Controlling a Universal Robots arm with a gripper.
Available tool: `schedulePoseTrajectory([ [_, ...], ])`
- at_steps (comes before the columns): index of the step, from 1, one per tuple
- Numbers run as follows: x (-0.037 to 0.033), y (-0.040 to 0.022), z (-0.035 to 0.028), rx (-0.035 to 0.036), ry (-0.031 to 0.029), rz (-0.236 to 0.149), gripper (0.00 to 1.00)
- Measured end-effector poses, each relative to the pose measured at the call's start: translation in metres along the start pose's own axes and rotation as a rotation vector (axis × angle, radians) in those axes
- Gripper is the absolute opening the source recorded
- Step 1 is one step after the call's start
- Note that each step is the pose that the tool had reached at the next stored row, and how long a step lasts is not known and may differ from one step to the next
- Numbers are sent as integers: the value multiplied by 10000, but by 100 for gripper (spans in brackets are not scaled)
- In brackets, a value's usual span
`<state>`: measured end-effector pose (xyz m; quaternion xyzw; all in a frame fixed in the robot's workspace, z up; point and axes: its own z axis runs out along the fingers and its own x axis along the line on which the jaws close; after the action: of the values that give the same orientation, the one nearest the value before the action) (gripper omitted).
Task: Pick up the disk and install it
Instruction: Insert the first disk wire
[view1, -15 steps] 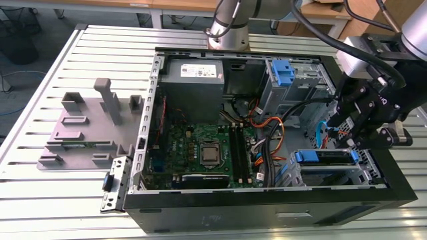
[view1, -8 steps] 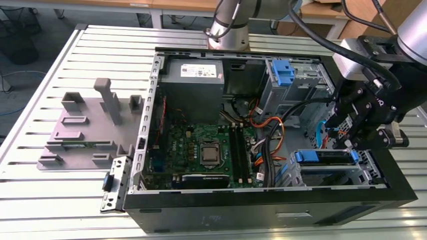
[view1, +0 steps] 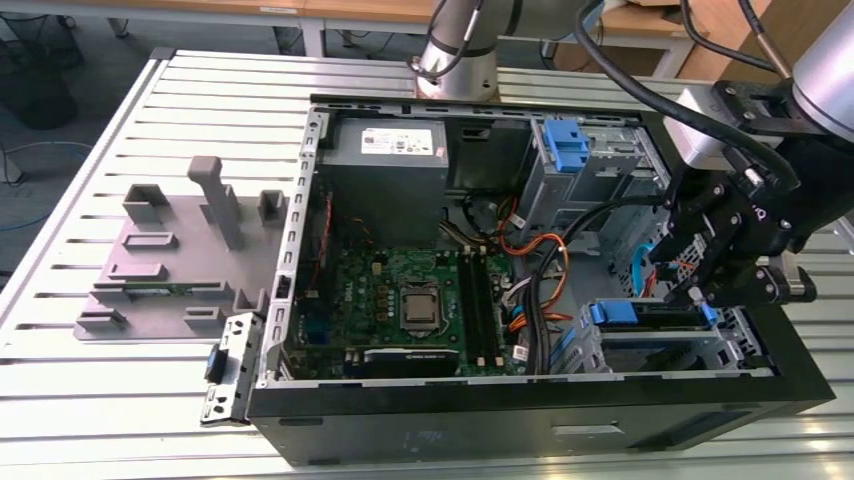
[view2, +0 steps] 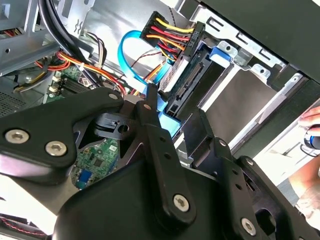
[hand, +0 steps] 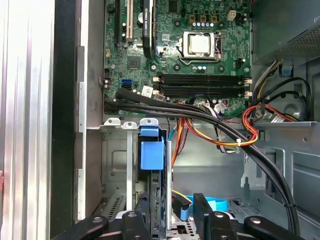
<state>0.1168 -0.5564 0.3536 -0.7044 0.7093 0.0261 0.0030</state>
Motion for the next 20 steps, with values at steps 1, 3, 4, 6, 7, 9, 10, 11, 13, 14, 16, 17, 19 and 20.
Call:
schedulePoseTrajectory([
  [1,1,0,1,0,0,0,48],
  [3,3,0,2,0,0,0,48],
  [4,4,0,3,0,0,-1,48],
  [6,6,0,3,0,0,0,47],
  [7,9,0,6,0,0,0,47],
  [9,12,0,7,0,-1,0,22],
  [10,12,0,7,0,-1,0,17],
  [11,13,0,8,0,0,0,16],
  [13,15,0,9,0,0,0,16],
  [14,16,-1,9,0,-1,0,16],
  [16,18,-1,11,0,-1,0,16],
  [17,19,-1,10,0,0,0,16],
  [19,29,-1,12,0,1,0,16],
  [20,35,-1,15,0,1,0,16],
])
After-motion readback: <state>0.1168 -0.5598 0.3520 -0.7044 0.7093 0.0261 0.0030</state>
